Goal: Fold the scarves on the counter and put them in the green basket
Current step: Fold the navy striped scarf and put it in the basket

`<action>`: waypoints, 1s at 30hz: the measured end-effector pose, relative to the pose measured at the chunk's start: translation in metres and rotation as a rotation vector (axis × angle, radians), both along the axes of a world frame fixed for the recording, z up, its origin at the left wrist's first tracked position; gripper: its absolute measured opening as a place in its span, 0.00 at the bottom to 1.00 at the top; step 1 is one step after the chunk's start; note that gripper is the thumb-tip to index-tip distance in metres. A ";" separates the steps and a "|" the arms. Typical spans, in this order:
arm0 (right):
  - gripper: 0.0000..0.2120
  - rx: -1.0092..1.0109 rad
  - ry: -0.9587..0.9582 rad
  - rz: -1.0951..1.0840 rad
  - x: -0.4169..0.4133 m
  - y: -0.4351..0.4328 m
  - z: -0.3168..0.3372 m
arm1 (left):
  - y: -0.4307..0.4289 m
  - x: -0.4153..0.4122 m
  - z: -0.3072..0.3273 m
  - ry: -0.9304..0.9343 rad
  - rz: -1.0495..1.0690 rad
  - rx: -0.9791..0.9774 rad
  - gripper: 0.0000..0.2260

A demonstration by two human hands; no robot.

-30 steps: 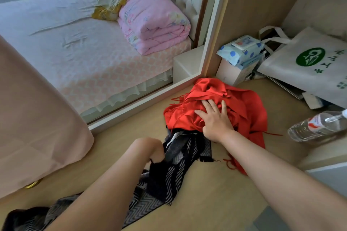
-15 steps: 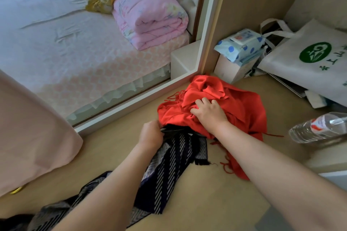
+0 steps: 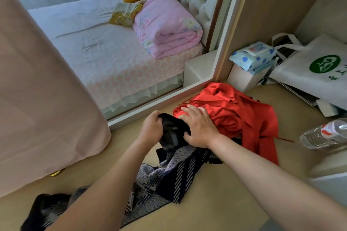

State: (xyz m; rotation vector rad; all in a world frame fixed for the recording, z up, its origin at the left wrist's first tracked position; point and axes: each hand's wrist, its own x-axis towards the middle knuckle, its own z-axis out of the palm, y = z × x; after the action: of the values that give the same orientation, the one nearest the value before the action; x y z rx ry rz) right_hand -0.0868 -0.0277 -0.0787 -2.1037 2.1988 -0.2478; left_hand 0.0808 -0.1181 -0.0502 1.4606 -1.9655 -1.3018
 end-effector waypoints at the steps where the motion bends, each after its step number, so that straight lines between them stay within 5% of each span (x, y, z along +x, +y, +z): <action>1: 0.23 0.002 -0.001 -0.046 0.005 0.000 0.002 | 0.001 0.006 0.005 0.041 0.017 0.016 0.10; 4: 0.15 0.017 0.087 -0.131 0.014 0.003 0.008 | 0.006 0.026 0.023 0.163 0.036 0.029 0.12; 8: 0.14 -0.164 -0.070 -0.142 0.035 0.008 0.029 | 0.009 0.055 0.045 0.208 0.002 -0.034 0.10; 17: 0.14 -0.070 0.056 -0.358 0.084 0.009 0.056 | -0.004 0.118 0.040 -0.351 -0.116 -0.772 0.10; 21: 0.10 0.046 -0.281 -0.662 0.076 0.012 0.054 | -0.011 0.104 0.030 -0.440 -0.167 -0.337 0.13; 25: 0.22 -0.199 -0.809 -0.965 0.039 0.012 0.065 | -0.008 0.045 0.040 -0.054 -0.250 -0.054 0.12; 27: 0.24 -0.386 -0.851 -1.085 0.009 0.014 0.076 | -0.004 0.008 0.050 0.087 -0.296 -0.060 0.13; 30: 0.21 -0.509 -0.658 -1.143 -0.042 0.026 0.085 | -0.008 -0.039 0.048 0.233 -0.356 -0.007 0.19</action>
State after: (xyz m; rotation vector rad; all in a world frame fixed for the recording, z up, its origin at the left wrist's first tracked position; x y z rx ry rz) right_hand -0.1292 -0.0020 0.0063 -0.4010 2.6721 -1.4061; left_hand 0.0419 -0.1262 -0.0026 0.9295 -2.1281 -1.5288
